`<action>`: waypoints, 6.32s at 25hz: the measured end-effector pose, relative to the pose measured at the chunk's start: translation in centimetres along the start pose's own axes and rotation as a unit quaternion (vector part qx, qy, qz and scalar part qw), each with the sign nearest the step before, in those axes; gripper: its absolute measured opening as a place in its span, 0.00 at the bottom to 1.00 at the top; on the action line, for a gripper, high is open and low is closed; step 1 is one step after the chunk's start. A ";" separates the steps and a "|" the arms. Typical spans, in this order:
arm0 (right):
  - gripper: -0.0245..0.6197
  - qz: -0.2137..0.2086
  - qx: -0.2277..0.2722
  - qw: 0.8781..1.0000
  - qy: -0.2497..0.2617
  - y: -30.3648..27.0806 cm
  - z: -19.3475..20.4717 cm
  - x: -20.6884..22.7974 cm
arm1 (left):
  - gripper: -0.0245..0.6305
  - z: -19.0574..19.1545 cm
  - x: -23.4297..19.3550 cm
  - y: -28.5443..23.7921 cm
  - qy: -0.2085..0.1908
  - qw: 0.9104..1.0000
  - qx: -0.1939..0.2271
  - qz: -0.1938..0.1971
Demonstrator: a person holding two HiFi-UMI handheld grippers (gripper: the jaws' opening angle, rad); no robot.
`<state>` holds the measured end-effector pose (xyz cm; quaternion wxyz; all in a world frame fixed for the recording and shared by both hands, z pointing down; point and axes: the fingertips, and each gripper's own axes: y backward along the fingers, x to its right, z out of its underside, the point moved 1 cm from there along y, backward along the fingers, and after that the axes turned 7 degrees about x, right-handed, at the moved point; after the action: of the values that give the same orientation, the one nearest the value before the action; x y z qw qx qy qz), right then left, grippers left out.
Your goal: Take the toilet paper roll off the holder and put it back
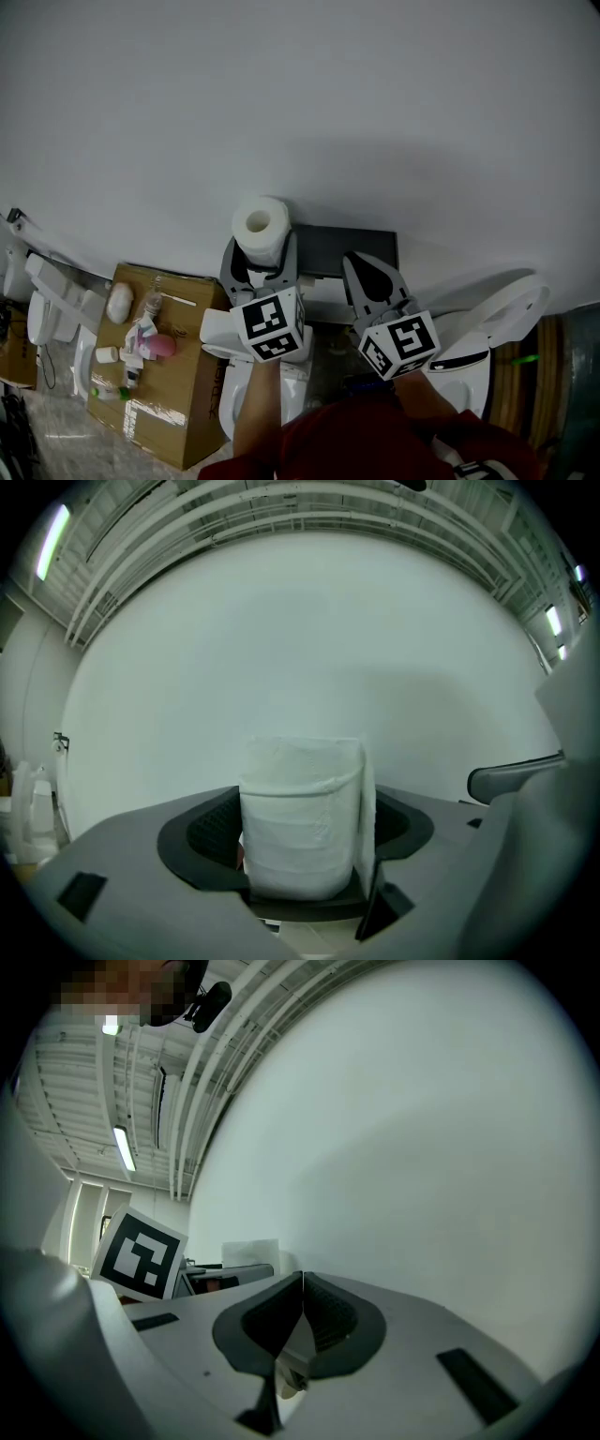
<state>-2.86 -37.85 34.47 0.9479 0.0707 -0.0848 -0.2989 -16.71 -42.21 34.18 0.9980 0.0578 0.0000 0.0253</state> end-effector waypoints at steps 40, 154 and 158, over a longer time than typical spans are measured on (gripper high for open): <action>0.07 -0.005 0.004 1.000 0.000 1.6 -0.4 -1.2 | 0.67 -1.1 0.2 11.6 0.019 0.999 0.026 -0.028; 0.07 0.021 0.002 1.000 0.014 3.5 -1.1 0.4 | 0.66 -1.8 0.3 -0.2 0.003 0.997 0.082 -0.009; 0.07 0.015 0.005 1.000 0.018 3.5 -1.4 0.2 | 0.67 -3.8 0.5 0.7 -0.011 0.995 0.099 -0.005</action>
<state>-0.50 -34.98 33.80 0.9532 0.0792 -0.0701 -0.2832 -16.30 -41.08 30.50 0.9874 0.1570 -0.0086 0.0195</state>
